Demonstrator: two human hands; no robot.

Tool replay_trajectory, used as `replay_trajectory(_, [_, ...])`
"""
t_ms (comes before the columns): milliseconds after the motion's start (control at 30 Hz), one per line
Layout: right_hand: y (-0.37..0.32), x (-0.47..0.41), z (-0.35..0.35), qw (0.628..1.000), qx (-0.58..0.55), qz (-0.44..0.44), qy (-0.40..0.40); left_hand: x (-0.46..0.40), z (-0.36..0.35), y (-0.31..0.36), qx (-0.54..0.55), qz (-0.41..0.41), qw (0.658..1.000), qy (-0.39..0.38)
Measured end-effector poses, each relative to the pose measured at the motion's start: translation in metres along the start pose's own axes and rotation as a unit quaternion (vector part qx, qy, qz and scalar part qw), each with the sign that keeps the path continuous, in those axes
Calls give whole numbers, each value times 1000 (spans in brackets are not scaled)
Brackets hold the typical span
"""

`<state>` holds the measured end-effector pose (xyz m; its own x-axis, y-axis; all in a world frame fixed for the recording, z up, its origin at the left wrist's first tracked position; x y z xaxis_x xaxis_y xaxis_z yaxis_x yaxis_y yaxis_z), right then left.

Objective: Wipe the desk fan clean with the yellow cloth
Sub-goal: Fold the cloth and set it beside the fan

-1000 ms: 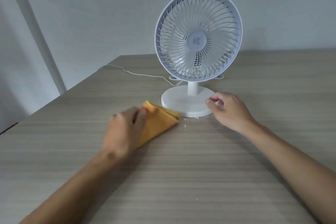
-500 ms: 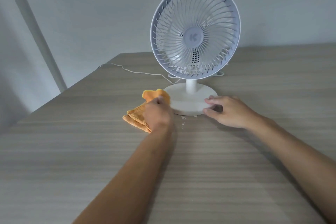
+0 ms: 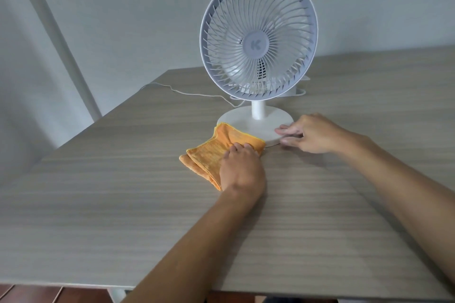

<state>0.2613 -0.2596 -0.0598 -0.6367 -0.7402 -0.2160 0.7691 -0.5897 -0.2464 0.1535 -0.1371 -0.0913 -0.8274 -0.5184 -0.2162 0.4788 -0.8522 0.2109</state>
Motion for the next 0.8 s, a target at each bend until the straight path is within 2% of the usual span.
replay_trajectory(100, [3, -2, 1, 999, -31, -8, -18, 4, 2, 5, -7, -12, 1000, 7])
replay_trajectory(467, [18, -13, 9, 999, 6, -14, -38, 17, 3, 23, 22, -70, 997, 9])
replay_trajectory(800, [20, -24, 14, 997, 38, -23, -70, 25, 5, 68, 36, -198, 980, -9])
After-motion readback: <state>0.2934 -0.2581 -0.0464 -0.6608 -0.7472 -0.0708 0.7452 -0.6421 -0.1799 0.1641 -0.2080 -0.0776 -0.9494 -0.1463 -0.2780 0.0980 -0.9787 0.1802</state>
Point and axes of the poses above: each hand's wrist, its own x-axis away from the middle knuckle, its own z-axis out of the back of the hand, y = z × x, the point moved 9 cm from there along -x, towards the middle knuckle, and after that the axes turned 9 degrees about z, right-handed, at the moved point
